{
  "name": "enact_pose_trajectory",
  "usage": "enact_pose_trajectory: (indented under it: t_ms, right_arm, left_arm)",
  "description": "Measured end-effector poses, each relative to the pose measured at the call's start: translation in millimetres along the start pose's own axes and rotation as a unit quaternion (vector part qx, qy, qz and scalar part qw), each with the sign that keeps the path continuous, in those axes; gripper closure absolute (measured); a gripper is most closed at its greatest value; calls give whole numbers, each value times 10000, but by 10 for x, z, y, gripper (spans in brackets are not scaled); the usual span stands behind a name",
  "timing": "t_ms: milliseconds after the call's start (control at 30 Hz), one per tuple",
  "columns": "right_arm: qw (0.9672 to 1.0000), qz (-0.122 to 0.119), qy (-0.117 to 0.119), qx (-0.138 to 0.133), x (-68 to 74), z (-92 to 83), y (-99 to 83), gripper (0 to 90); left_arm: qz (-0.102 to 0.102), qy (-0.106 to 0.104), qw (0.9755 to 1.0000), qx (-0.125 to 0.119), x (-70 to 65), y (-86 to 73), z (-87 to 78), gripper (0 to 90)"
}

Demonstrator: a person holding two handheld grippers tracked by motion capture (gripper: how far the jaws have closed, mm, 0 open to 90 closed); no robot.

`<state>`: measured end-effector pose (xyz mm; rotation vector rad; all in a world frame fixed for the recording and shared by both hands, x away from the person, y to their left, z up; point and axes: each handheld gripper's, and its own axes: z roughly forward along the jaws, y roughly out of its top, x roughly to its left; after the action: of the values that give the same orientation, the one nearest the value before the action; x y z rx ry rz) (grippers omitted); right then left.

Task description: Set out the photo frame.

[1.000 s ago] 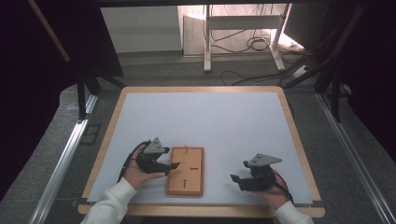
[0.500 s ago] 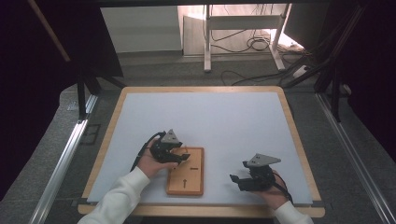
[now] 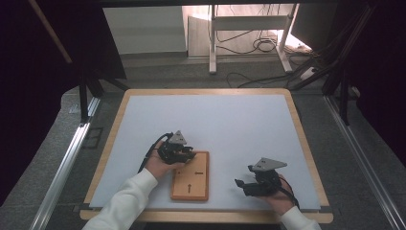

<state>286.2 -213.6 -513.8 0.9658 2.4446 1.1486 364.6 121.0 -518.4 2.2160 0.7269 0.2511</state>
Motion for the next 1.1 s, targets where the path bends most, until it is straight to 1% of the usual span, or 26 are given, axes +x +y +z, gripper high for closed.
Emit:
enact_pose_trajectory:
  t_ms: [67, 167, 200, 267, 333, 433, 567, 633, 667, 867, 933, 1100]
  right_arm:
    - [10000, -15, 7, -11, 15, -2, 7, 254]
    - [10000, -66, 17, -6, 33, -1, 13, 254]
    - [10000, -84, 19, -2, 37, 0, 15, 253]
    - [9999, -105, 23, -8, 49, 1, 24, 251]
    - [9999, -136, 25, -33, 65, 3, 33, 248]
    - [9998, -198, 39, -47, 92, 2, 44, 244]
    - [9995, -321, 31, -61, 126, 4, 60, 237]
    - [9994, -344, 23, -76, 136, 7, 69, 229]
    - [9993, -358, 11, -87, 141, 7, 74, 225]
    - [9990, -425, 50, -108, 180, 1, 101, 216]
    - [9987, -487, 79, -125, 204, -2, 114, 214]
    - [9975, -649, 160, -216, 284, 3, 144, 206]
  left_arm:
    - [8, 26, 10000, 10, 2, 5, 2, 771]
    - [9, -46, 10000, 8, 6, 9, 11, 801]
    - [40, -60, 10000, 25, 1, 11, 13, 826]
    - [51, -43, 10000, 21, -10, 18, 18, 841]
    - [47, -105, 9999, 44, 6, 21, 18, 843]
    - [-28, -257, 9997, 46, 43, 17, 17, 845]
    - [-120, -387, 9991, 83, 75, 20, 15, 846]
    - [-101, -417, 9990, 136, 87, 32, 16, 845]
    - [-147, -440, 9988, 142, 87, 40, 19, 845]
    - [-204, -550, 9980, 217, 117, 56, 20, 844]
    - [-207, -610, 9977, 216, 136, 57, 23, 843]
    - [-314, -737, 9965, 221, 189, 66, 31, 843]
